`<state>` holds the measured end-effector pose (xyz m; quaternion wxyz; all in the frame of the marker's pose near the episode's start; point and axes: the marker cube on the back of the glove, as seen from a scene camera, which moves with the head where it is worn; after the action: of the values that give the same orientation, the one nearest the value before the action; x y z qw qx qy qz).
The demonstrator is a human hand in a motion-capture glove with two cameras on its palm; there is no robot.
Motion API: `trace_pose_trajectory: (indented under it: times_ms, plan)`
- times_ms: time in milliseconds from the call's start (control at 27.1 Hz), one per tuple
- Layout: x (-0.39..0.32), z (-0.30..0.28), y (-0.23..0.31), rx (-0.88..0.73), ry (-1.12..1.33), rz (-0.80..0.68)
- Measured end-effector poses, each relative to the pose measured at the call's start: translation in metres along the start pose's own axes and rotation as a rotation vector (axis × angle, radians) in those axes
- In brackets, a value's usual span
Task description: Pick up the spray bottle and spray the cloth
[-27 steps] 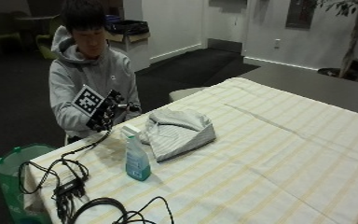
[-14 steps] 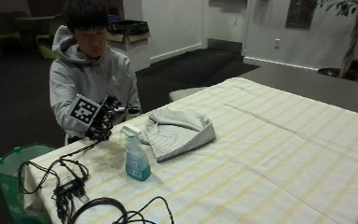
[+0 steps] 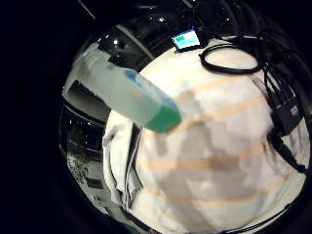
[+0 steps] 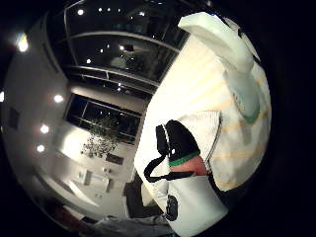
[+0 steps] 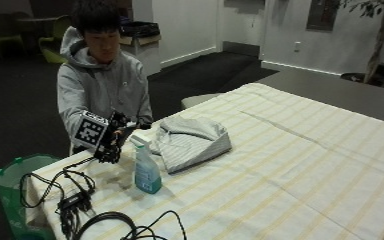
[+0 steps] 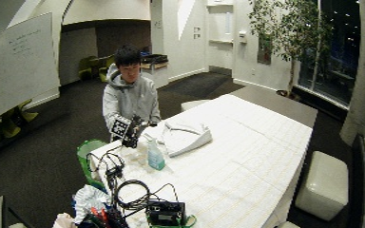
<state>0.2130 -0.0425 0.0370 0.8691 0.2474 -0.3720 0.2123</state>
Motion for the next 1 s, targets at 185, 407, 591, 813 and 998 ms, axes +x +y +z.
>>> trace_pose_trajectory:
  times_ms: [185, 407, 591, 813, 998]
  plan:
    - [0.011, 0.008, -0.007, 0.002, -0.033, 0.040]
    - [0.015, 0.015, -0.016, -0.009, -0.059, 0.075]
    - [0.017, 0.020, -0.025, -0.004, -0.113, 0.106]
    - [0.023, 0.027, -0.035, 0.019, -0.164, 0.133]
    - [0.028, 0.032, -0.038, 0.038, -0.204, 0.150]
